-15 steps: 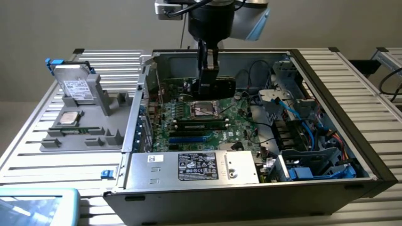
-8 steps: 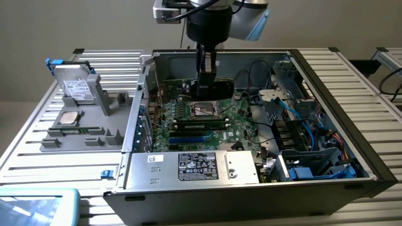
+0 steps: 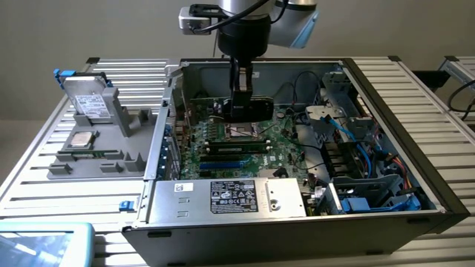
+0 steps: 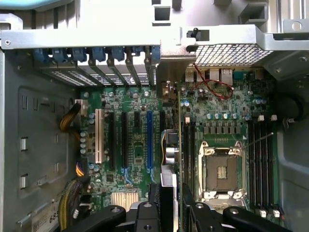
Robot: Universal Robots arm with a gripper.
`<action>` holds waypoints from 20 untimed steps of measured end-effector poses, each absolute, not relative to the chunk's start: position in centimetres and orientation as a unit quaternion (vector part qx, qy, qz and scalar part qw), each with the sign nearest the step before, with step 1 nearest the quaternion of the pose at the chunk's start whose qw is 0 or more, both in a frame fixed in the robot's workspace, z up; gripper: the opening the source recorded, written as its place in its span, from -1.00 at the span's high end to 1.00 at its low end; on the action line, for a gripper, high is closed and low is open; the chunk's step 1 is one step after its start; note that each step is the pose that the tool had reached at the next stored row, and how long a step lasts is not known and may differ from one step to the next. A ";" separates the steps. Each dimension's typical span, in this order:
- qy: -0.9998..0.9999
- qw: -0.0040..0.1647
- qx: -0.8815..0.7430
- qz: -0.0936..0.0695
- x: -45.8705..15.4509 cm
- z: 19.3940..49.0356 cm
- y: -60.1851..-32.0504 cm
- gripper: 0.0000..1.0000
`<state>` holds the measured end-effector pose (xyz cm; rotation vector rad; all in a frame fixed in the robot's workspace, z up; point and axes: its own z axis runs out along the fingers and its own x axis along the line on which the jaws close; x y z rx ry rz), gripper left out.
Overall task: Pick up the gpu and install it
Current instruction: 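Insert the gpu into the slot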
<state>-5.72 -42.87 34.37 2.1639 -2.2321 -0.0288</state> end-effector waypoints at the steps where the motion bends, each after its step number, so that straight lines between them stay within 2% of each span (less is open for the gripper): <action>1: -0.718 0.016 0.696 -0.009 -5.8 34.2 -42.9 0.44; 14: -0.718 0.016 0.696 -0.009 -6.5 31.8 -43.5 0.44; 20: -0.718 0.016 0.696 -0.010 -6.6 30.7 -44.8 0.44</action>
